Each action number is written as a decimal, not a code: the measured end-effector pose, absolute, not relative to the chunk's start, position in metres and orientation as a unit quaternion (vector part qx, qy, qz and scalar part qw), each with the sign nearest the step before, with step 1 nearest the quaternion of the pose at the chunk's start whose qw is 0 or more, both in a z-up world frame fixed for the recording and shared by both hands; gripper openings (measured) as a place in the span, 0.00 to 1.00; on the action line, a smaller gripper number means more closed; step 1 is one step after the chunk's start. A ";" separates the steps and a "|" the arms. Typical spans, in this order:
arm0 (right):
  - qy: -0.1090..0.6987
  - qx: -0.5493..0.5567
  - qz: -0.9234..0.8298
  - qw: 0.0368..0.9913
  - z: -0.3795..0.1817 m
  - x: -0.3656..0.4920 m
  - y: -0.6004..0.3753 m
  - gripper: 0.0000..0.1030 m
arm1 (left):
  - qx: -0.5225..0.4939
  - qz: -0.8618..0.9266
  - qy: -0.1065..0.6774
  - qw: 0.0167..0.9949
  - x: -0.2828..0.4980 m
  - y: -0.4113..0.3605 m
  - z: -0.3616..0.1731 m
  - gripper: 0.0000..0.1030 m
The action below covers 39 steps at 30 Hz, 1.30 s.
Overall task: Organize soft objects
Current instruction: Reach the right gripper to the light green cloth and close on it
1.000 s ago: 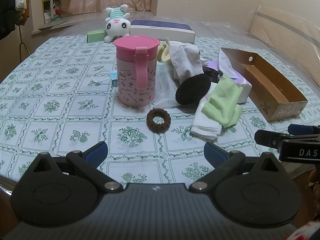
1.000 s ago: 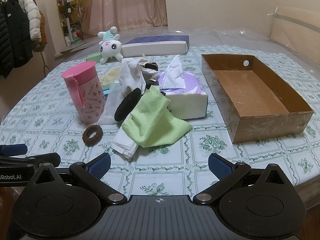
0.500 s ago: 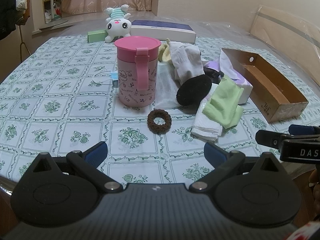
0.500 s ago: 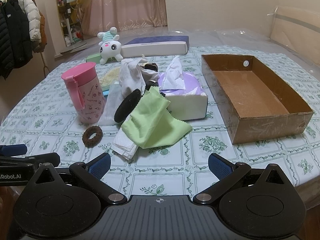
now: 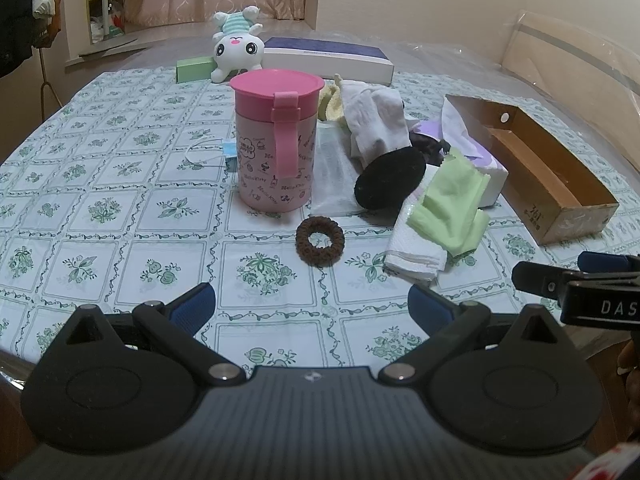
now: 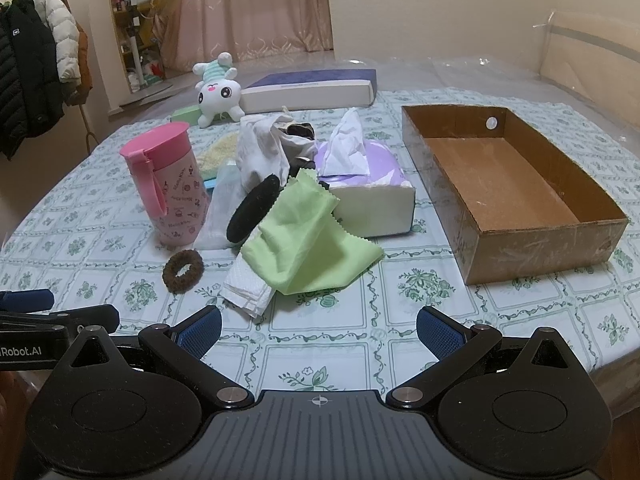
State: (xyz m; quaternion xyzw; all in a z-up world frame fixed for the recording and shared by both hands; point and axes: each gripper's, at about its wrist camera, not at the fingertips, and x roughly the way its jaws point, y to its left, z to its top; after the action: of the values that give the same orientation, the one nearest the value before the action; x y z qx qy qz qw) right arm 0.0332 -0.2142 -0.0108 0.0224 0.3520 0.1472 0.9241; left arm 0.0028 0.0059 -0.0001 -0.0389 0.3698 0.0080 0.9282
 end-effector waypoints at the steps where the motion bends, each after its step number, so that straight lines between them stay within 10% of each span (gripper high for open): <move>1: 0.352 0.024 0.147 0.924 -0.011 0.034 -0.214 1.00 | -0.039 0.008 0.371 0.928 0.004 0.007 0.000 0.99; 21: 0.344 0.065 0.155 0.924 -0.037 0.101 -0.207 0.98 | -0.061 0.004 0.387 0.920 0.063 0.019 -0.026 0.99; 31: 0.380 0.086 0.122 0.913 -0.066 0.143 -0.215 0.81 | -0.068 -0.004 0.393 0.917 0.090 0.016 -0.038 0.99; 39: 0.388 0.123 0.121 0.906 -0.073 0.147 -0.226 0.47 | -0.056 -0.020 0.393 0.918 0.105 0.009 -0.045 0.99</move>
State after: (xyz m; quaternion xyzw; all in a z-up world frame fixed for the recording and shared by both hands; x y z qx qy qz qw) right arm 0.1474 -0.2263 -0.0726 0.1226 0.3877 0.1211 0.9056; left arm 0.1045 0.0093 -0.0447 -0.0558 0.3932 -0.0198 0.9175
